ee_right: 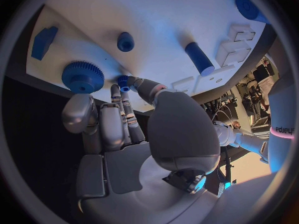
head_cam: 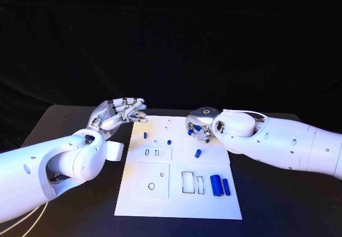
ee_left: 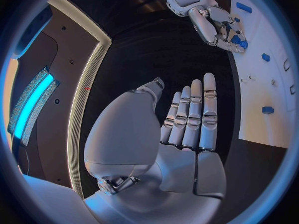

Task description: Assemble the parts on the task board

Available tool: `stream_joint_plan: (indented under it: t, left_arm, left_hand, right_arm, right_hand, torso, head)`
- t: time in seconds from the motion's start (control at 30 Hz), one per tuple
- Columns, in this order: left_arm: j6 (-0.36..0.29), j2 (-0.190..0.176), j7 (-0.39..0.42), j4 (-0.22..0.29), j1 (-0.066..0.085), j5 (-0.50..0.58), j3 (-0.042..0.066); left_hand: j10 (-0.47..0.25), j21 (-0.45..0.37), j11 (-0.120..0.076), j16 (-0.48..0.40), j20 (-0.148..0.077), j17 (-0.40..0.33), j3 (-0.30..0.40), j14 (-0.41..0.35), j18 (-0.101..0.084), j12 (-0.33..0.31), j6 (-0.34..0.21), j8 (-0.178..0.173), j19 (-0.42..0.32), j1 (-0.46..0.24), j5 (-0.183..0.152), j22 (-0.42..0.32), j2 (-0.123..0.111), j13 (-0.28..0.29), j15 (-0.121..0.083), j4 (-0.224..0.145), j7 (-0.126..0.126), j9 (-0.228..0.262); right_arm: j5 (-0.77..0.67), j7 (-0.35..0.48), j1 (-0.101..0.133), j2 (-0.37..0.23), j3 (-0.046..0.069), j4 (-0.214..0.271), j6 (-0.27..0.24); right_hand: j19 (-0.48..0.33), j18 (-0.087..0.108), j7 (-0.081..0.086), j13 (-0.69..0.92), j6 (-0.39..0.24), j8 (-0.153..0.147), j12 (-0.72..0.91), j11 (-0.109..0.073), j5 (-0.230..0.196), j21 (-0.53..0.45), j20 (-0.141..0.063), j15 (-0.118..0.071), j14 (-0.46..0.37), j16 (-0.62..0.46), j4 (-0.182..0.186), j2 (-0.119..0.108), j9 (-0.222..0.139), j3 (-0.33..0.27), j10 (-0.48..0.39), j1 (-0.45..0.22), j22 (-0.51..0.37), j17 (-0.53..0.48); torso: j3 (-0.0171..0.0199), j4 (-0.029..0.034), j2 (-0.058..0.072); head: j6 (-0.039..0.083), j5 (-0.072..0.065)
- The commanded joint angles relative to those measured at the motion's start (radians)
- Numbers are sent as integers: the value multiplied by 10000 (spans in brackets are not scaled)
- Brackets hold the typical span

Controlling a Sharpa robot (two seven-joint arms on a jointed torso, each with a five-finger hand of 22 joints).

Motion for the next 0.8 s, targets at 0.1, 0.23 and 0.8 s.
stream_joint_plan:
  t: [0.1, 0.23, 0.8]
  left_arm:
    - [207, 0, 33, 34, 21, 26, 10]
    - [217, 0, 27, 40, 21, 27, 10]
    - [225, -4, -3, 23, 21, 67, 10]
  left_hand:
    - [-41, 34, 54, 64, 22, 15, -8, -97, 17, -49, -79, -60, -34, -110, -21, 13, 18, 8, 4, 55, 89, -15]
    - [-49, 41, 57, 74, 23, 27, -4, -104, 17, -59, -86, -66, -37, -107, -22, 17, 30, 7, 6, 56, 91, -15]
    - [-61, 56, 60, 97, 25, 55, 10, -118, 18, -78, -97, -76, -45, -84, -22, 24, 58, 7, 7, 47, 93, -16]
  right_arm:
    - [26, 85, -25, 83, -3, -125, 74]
    - [32, 95, -41, 128, -4, -201, 90]
    - [-23, 8, -85, 99, -6, -139, -660]
  right_hand:
    - [64, -147, -20, -23, 129, 78, 41, -26, -92, 79, -23, 25, 184, 82, 91, 114, 30, 4, 121, -6, 48, 21]
    - [64, -148, -48, -35, 207, 114, 58, -50, -163, 100, -34, 8, 185, 116, 117, 162, 75, 42, 200, 22, 79, 41]
    - [75, -164, -177, -95, 548, 318, 129, -179, -905, 209, -119, -91, 182, 251, 123, 356, 344, 346, 654, 268, 271, 89]
  torso:
    - [4, -6, 11]
    - [4, -3, 15]
    - [2, -16, -5]
  head:
    - [-24, 20]
    - [-49, 26]
    - [-112, 39]
